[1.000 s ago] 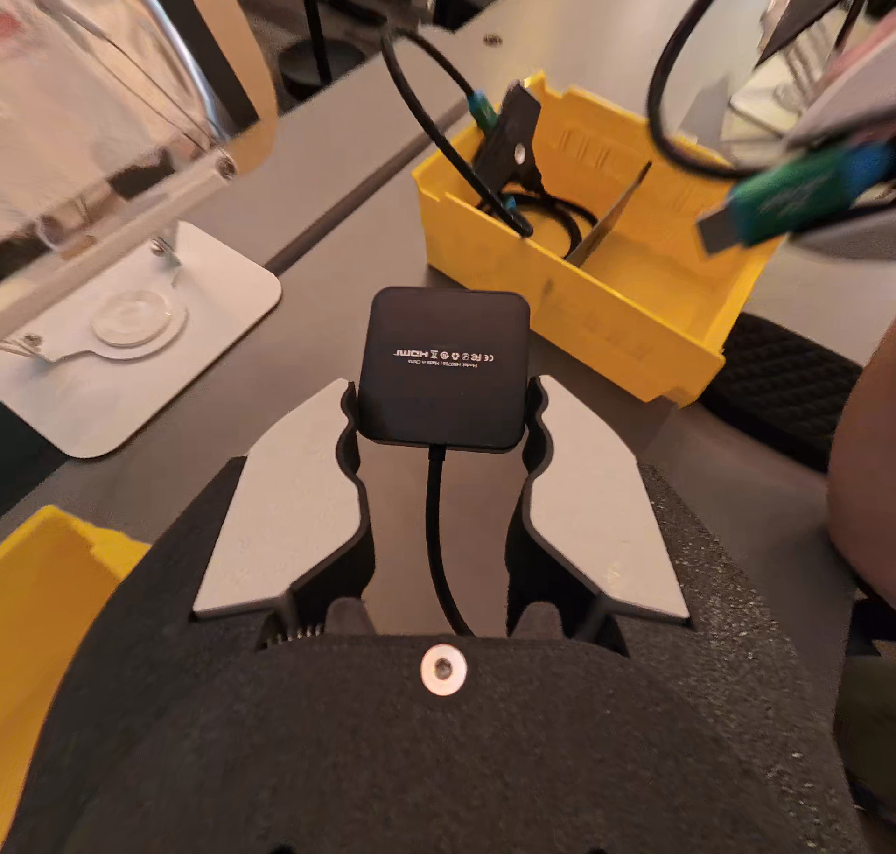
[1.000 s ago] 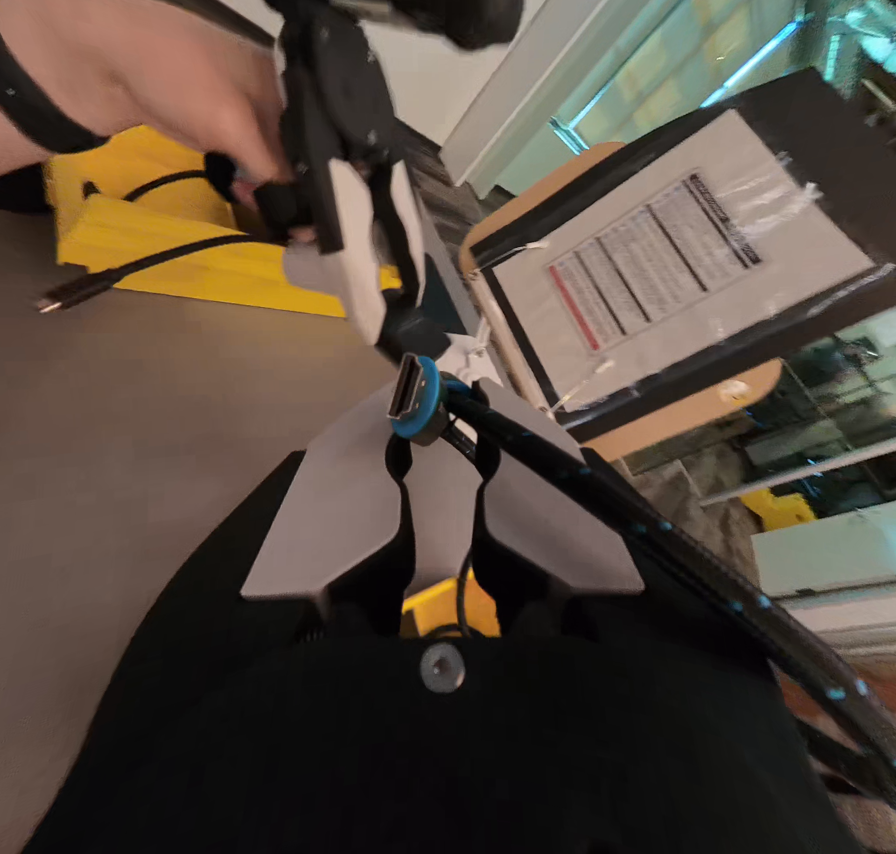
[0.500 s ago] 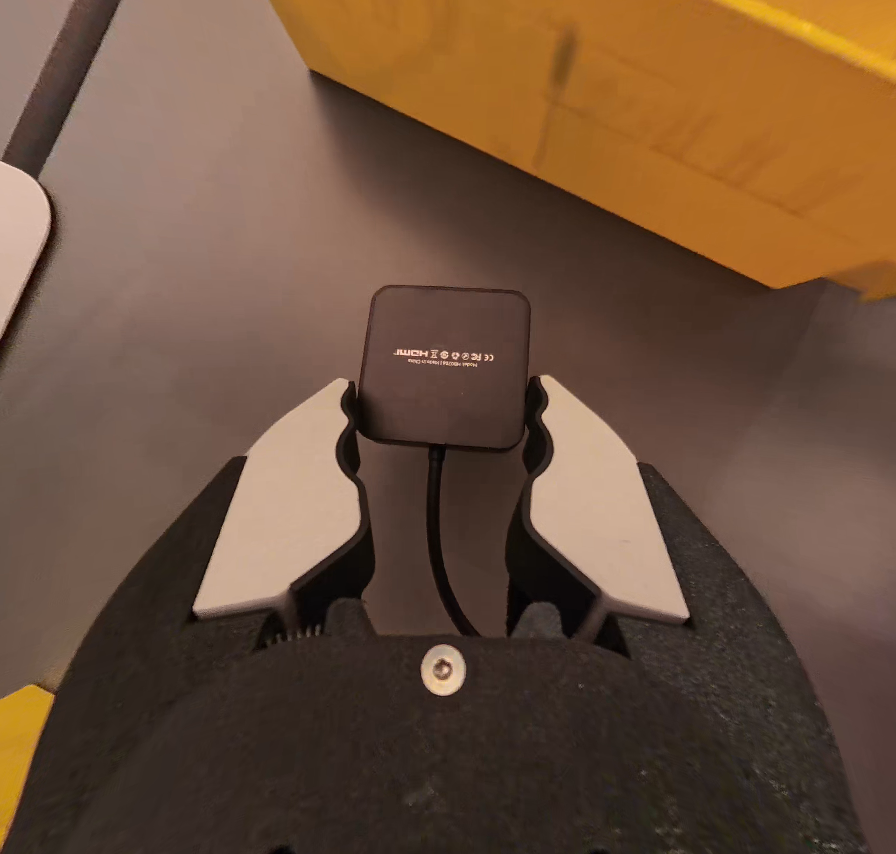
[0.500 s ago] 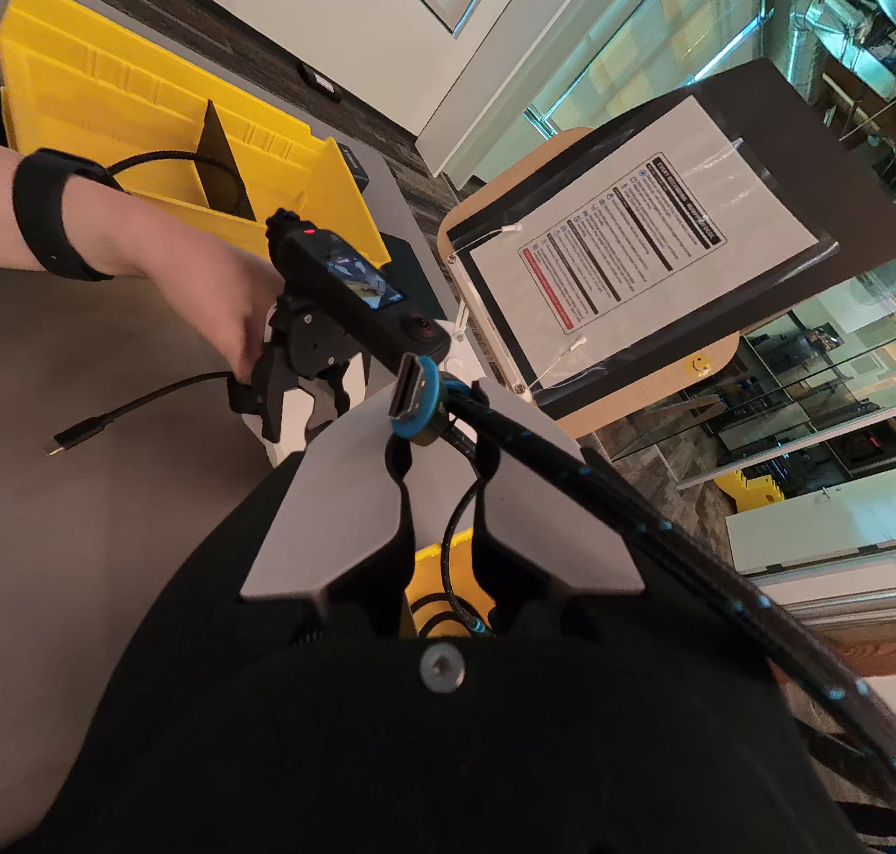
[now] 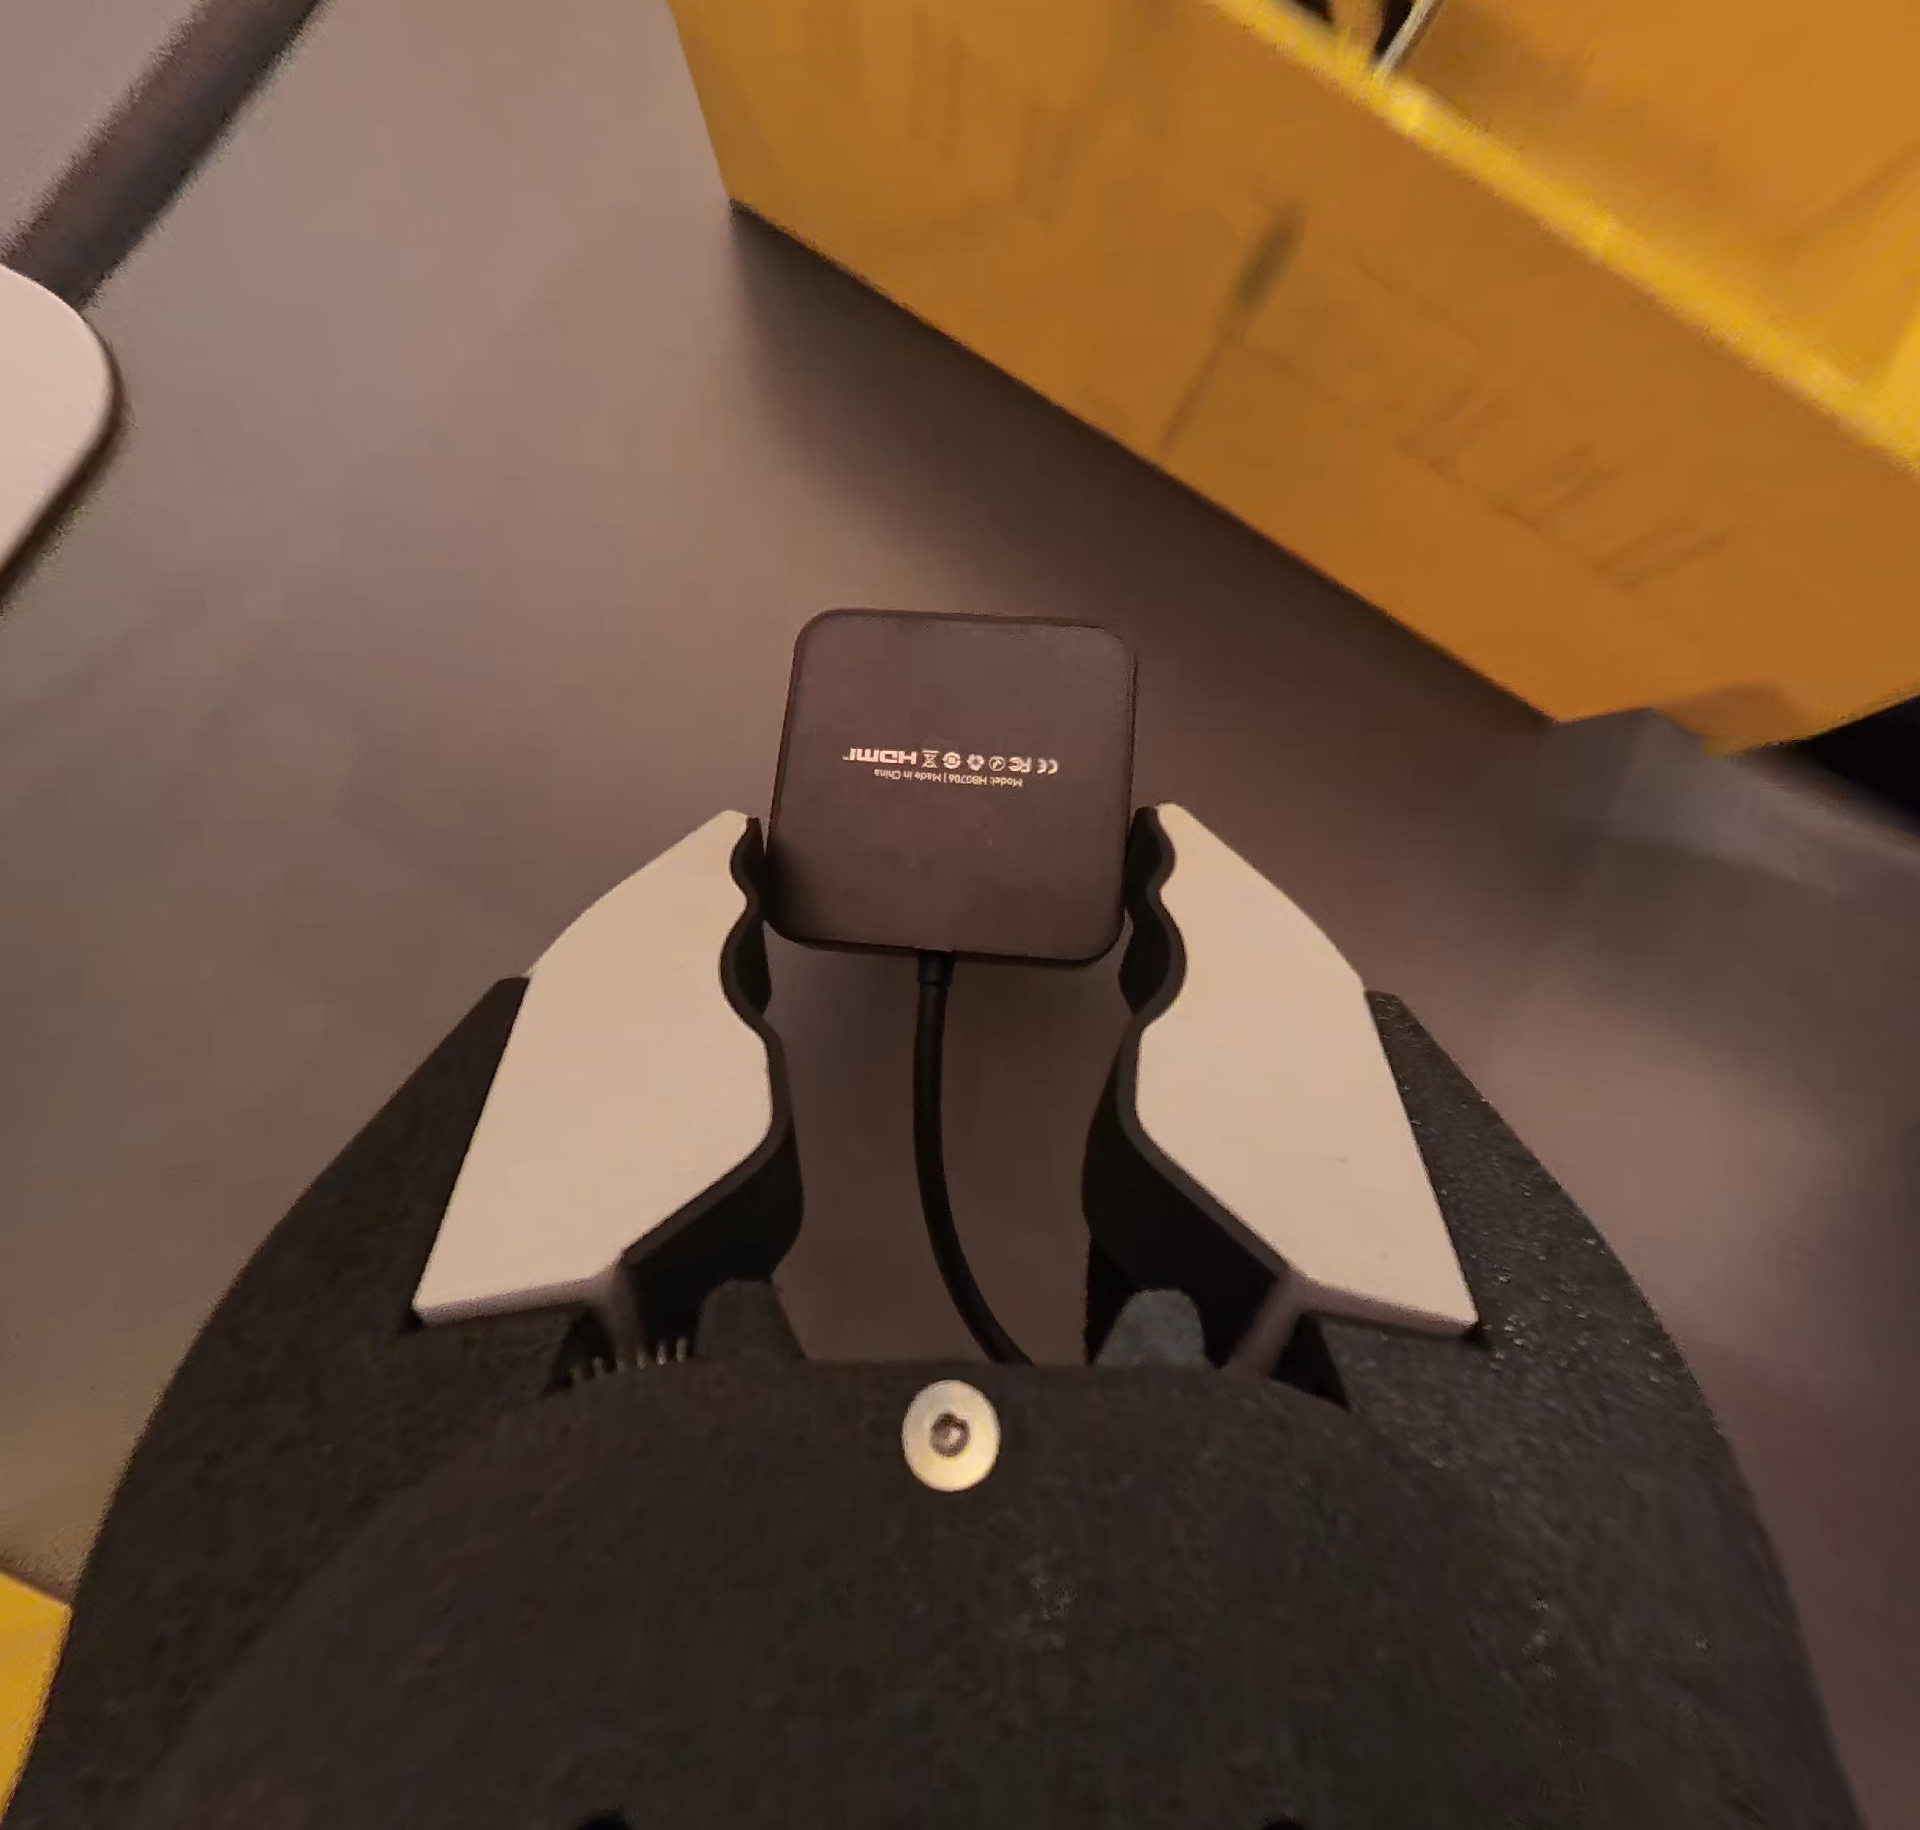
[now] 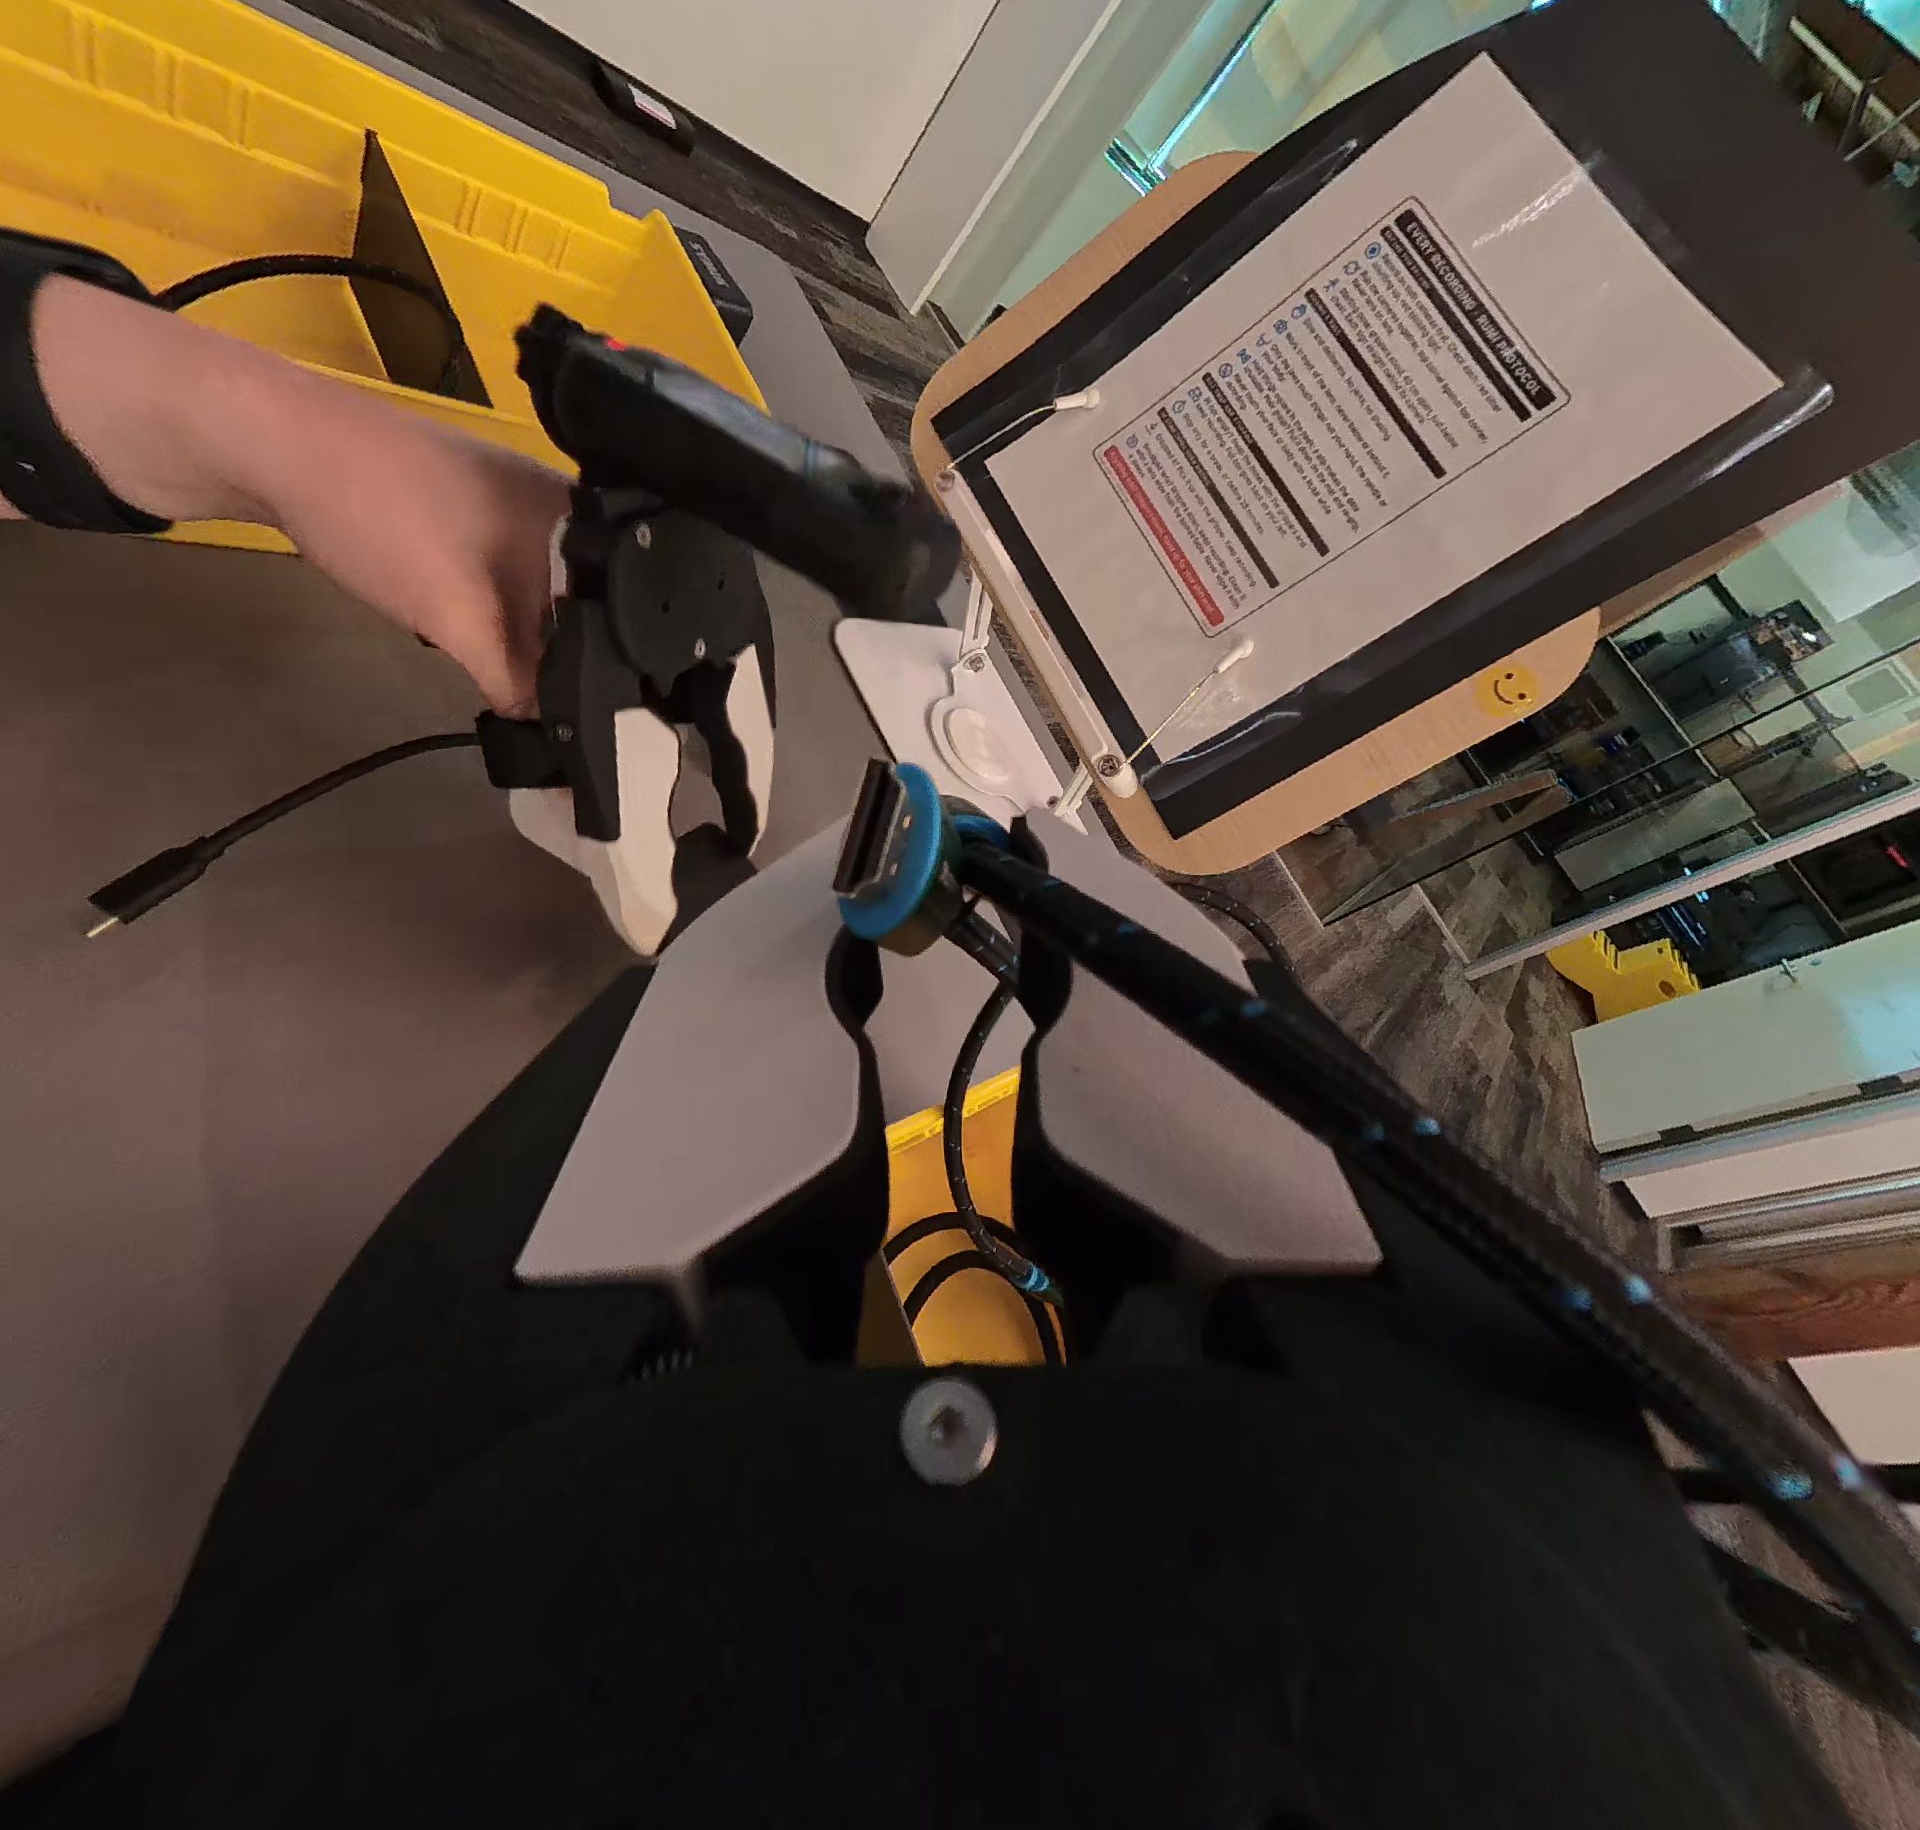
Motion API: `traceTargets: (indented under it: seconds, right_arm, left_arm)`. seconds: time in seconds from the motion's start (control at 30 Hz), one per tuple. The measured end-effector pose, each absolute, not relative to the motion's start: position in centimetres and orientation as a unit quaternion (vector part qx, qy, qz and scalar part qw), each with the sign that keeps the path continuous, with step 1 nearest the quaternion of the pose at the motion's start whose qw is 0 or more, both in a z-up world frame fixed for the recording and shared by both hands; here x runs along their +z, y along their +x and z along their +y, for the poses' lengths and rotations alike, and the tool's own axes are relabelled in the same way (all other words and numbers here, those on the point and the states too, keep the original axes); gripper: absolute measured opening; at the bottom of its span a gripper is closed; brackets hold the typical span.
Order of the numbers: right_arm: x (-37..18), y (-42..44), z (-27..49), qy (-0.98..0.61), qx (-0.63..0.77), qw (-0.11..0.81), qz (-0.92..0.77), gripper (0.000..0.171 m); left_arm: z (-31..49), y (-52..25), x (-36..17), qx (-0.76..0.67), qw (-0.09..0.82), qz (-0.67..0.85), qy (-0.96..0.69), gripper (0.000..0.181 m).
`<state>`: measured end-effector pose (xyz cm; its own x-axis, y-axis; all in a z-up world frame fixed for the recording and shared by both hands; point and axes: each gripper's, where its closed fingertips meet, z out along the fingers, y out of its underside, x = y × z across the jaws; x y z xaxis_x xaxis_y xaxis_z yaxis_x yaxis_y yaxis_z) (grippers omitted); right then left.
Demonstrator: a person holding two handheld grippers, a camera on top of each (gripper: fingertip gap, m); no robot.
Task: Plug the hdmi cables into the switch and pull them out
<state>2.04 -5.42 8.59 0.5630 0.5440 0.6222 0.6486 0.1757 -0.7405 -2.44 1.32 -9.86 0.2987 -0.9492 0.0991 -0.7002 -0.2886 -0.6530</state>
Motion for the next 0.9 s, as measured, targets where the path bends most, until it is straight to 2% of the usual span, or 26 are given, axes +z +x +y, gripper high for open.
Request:
traceTargets:
  seconds: [0.03, 0.17, 0.37, 0.5, 0.73, 0.9]
  right_arm:
    - [8.6, 2.2, -5.3, -0.645, -0.042, 0.609, -0.46, 0.023]
    - [7.6, 2.6, -4.7, -0.664, -0.034, 0.594, -0.452, 0.023]
    - [4.7, 3.7, -2.5, -0.718, -0.042, 0.544, -0.431, 0.023]
    - [4.5, 2.7, -1.0, -0.723, -0.006, 0.554, -0.412, 0.023]
    - [3.0, 1.6, -0.3, -0.745, 0.022, 0.526, -0.411, 0.023]
    - [1.3, -0.5, -0.5, -0.78, 0.109, 0.482, -0.384, 0.023]
  left_arm:
    - [1.4, -2.3, -8.9, -0.253, 0.268, 0.532, -0.762, 0.066]
    - [2.2, -2.5, -5.6, -0.276, 0.33, 0.497, -0.753, 0.066]
    - [1.7, -2.5, 1.3, -0.398, 0.418, 0.435, -0.691, 0.066]
    - [0.6, -2.7, 4.3, -0.425, 0.459, 0.435, -0.648, 0.066]
    - [-0.1, -3.4, 3.2, -0.409, 0.441, 0.437, -0.669, 0.066]
    - [-1.4, -5.1, 2.2, -0.399, 0.488, 0.405, -0.662, 0.066]
